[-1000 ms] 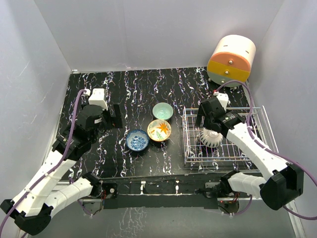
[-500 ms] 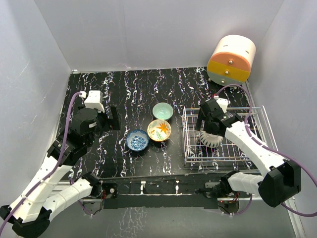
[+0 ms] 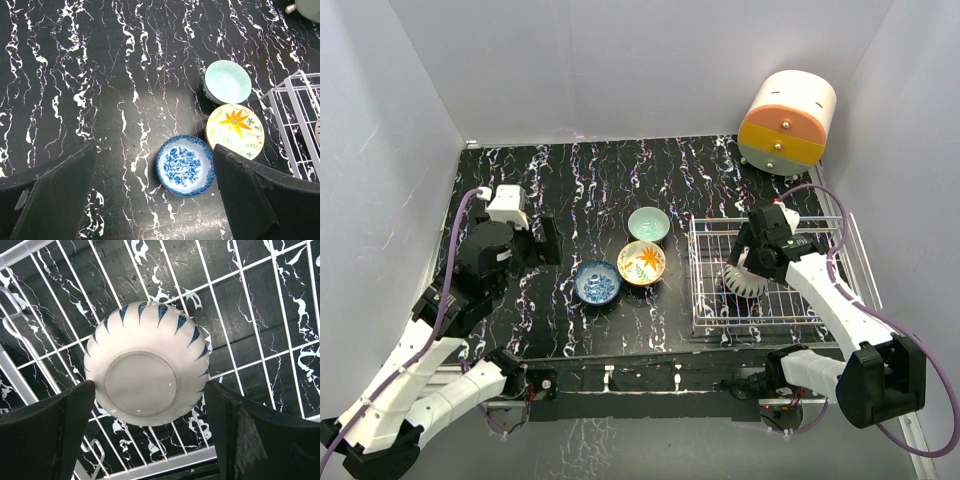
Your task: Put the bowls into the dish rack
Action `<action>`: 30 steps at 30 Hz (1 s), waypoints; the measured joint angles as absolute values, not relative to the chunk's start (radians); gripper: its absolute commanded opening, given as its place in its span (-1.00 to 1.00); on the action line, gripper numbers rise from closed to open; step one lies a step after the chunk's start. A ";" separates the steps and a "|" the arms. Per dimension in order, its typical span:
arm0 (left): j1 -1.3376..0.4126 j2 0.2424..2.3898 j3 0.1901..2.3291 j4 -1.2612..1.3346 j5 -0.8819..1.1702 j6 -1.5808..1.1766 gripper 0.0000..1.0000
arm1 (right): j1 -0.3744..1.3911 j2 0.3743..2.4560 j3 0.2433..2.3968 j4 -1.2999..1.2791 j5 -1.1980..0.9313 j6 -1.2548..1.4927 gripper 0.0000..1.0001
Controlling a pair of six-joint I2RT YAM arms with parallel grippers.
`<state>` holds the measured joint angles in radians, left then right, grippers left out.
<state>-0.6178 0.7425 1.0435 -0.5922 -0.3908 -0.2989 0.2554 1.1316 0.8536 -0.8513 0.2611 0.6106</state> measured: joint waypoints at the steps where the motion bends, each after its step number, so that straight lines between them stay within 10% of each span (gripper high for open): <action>1: -0.618 0.743 1.041 -0.592 -0.390 -0.299 0.94 | 0.250 1.132 0.853 -0.848 0.257 0.606 0.83; 30: -0.618 0.715 1.030 -0.612 -0.390 -0.299 0.94 | 0.183 1.111 0.852 -0.791 0.237 0.557 -0.01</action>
<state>-0.6178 0.7151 1.0302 -0.6125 -0.3901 -0.2993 0.1833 1.1114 0.8524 -0.7910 0.2371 0.5571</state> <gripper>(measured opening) 0.970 0.520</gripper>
